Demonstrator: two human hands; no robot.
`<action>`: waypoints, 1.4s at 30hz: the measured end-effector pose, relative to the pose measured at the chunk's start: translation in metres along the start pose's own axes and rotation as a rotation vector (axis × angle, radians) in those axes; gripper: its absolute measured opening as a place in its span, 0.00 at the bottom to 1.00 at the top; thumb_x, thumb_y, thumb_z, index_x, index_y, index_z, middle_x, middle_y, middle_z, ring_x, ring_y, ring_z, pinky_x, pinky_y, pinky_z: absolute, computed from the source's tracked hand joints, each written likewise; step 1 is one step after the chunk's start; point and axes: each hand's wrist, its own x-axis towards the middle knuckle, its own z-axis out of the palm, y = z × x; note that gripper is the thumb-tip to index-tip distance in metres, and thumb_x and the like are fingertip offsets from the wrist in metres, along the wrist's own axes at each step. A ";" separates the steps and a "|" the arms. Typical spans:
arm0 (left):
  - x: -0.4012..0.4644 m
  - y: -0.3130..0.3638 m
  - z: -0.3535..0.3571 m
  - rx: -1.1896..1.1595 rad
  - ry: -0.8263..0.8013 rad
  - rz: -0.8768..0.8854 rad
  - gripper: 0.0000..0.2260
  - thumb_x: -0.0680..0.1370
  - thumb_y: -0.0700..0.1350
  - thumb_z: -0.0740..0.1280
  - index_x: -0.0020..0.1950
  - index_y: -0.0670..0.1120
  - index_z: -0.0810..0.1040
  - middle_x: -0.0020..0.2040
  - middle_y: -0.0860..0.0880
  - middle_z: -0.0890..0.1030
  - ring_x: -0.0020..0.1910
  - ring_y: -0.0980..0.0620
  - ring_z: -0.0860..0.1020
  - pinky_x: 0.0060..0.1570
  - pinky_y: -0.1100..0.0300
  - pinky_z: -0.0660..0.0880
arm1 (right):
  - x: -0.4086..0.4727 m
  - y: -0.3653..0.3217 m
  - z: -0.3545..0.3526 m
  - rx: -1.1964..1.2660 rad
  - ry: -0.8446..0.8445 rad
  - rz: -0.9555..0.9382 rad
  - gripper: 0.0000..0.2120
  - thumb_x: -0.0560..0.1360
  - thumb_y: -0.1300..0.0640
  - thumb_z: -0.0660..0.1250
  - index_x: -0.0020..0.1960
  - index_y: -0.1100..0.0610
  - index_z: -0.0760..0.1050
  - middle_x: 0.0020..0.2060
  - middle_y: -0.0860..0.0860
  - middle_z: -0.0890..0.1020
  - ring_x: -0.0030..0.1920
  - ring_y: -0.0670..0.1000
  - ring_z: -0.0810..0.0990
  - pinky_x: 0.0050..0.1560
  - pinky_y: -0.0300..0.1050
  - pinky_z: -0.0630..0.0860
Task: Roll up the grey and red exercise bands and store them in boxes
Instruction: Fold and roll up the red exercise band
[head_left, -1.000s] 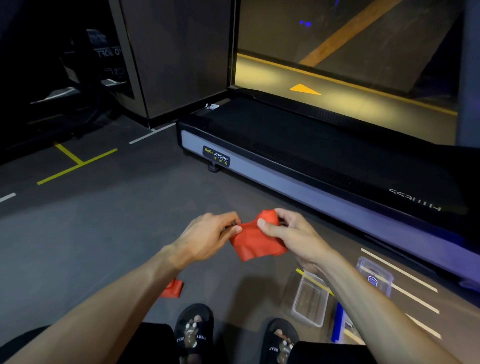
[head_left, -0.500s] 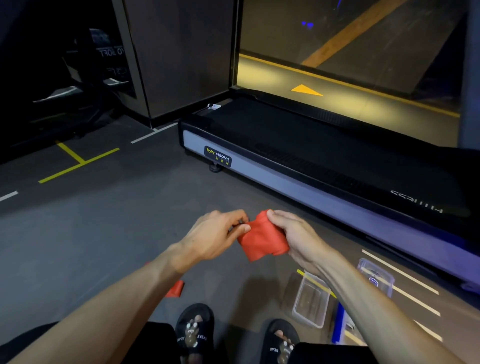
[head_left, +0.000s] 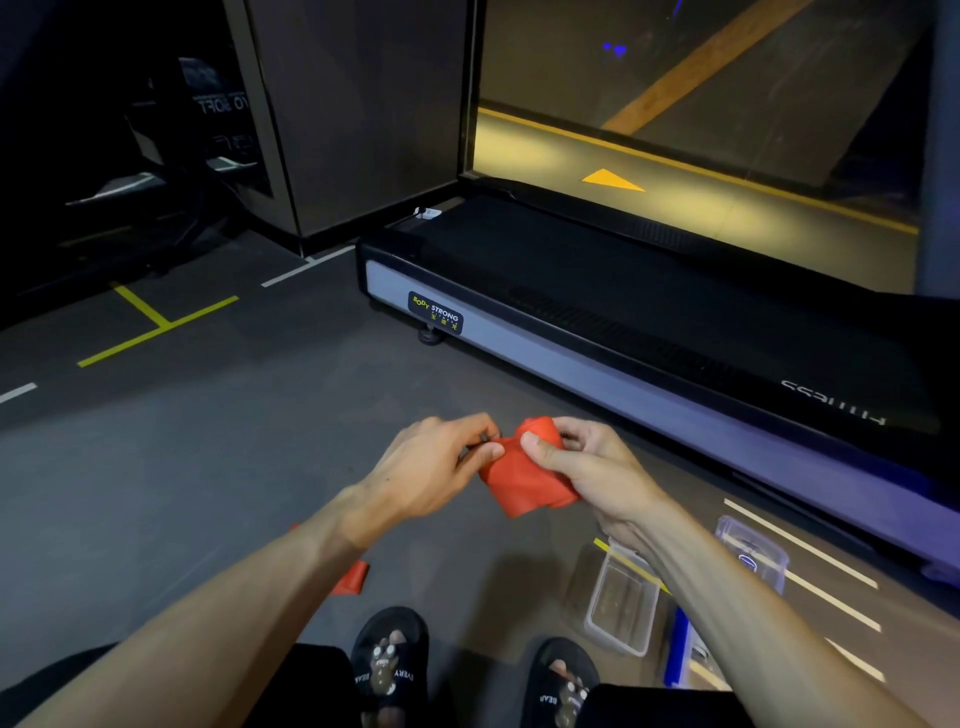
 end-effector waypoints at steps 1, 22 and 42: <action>0.000 0.000 0.000 -0.005 0.002 0.001 0.08 0.82 0.58 0.62 0.55 0.56 0.74 0.40 0.58 0.83 0.38 0.51 0.79 0.39 0.55 0.75 | 0.000 0.000 -0.001 0.031 0.016 0.002 0.26 0.66 0.51 0.77 0.60 0.63 0.80 0.51 0.59 0.86 0.48 0.54 0.85 0.46 0.44 0.81; 0.003 0.016 -0.005 -0.005 0.060 0.006 0.06 0.81 0.56 0.64 0.54 0.56 0.76 0.32 0.63 0.78 0.35 0.52 0.77 0.35 0.58 0.67 | -0.001 0.003 0.002 -0.069 -0.010 -0.035 0.21 0.69 0.46 0.77 0.57 0.55 0.82 0.52 0.56 0.87 0.51 0.50 0.85 0.53 0.46 0.80; 0.017 0.037 -0.029 -0.494 0.014 -0.161 0.02 0.79 0.48 0.71 0.49 0.52 0.80 0.36 0.55 0.84 0.27 0.53 0.77 0.35 0.58 0.77 | 0.005 -0.005 0.006 -0.072 0.012 -0.096 0.11 0.79 0.59 0.71 0.61 0.58 0.78 0.50 0.54 0.85 0.48 0.47 0.82 0.51 0.44 0.78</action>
